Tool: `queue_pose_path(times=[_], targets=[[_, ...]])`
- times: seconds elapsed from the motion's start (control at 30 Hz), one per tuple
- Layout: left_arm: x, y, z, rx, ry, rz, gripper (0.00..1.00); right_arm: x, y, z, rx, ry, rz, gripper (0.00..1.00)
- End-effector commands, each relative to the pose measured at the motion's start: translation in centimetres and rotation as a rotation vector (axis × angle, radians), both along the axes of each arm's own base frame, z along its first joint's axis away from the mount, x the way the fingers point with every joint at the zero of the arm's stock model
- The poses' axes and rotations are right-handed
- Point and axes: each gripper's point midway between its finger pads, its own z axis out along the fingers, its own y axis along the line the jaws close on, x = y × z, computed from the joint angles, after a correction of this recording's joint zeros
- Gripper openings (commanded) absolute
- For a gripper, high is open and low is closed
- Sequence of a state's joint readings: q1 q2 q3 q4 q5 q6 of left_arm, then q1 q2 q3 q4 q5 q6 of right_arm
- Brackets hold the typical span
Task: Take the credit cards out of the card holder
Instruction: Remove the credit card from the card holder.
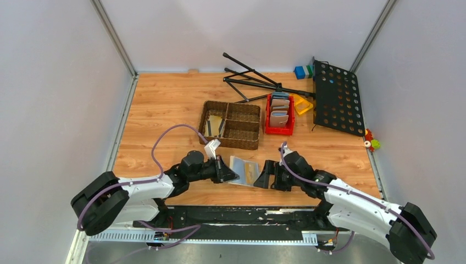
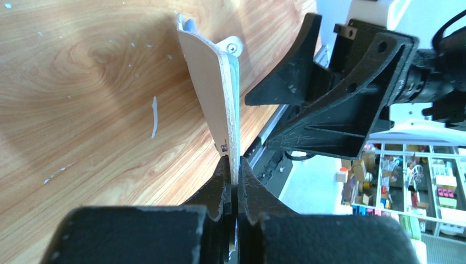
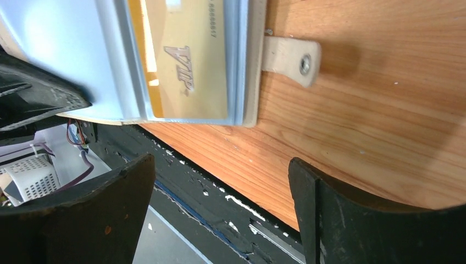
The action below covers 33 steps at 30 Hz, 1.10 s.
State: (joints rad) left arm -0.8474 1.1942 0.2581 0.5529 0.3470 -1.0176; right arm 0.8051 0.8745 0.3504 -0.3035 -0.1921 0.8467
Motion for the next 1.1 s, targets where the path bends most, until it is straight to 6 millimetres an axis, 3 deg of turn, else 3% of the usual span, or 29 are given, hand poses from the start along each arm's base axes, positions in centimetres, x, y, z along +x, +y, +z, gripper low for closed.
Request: queue_pose_path(times=[0.0, 0.17, 0.3, 0.73, 0.9, 1.07], targets=[[0.9, 0.3, 2.7, -0.093, -0.046, 0.06, 0.0, 0.0, 0.1, 0.9, 0.063, -0.013, -0.022, 0.92], [0.9, 0.8, 4.4, -0.158, -0.07, 0.08, 0.0, -0.1, 1.4, 2.9, 0.233, -0.035, -0.037, 1.0], [0.6, 1.1, 6.4, -0.237, -0.092, 0.084, 0.0, 0.0, 2.1, 4.0, 0.357, -0.028, -0.068, 1.0], [0.1, 1.4, 11.7, -0.409, -0.16, 0.081, 0.0, 2.6, 3.3, 10.4, 0.688, -0.031, -0.237, 1.0], [-0.4, 1.1, 14.4, -0.513, -0.177, 0.05, 0.0, 3.2, 3.6, 11.3, 0.677, -0.037, -0.252, 1.0], [-0.5, 1.1, 15.5, -0.538, -0.19, 0.044, 0.0, 3.6, 3.4, 10.5, 0.611, -0.03, -0.273, 1.0]])
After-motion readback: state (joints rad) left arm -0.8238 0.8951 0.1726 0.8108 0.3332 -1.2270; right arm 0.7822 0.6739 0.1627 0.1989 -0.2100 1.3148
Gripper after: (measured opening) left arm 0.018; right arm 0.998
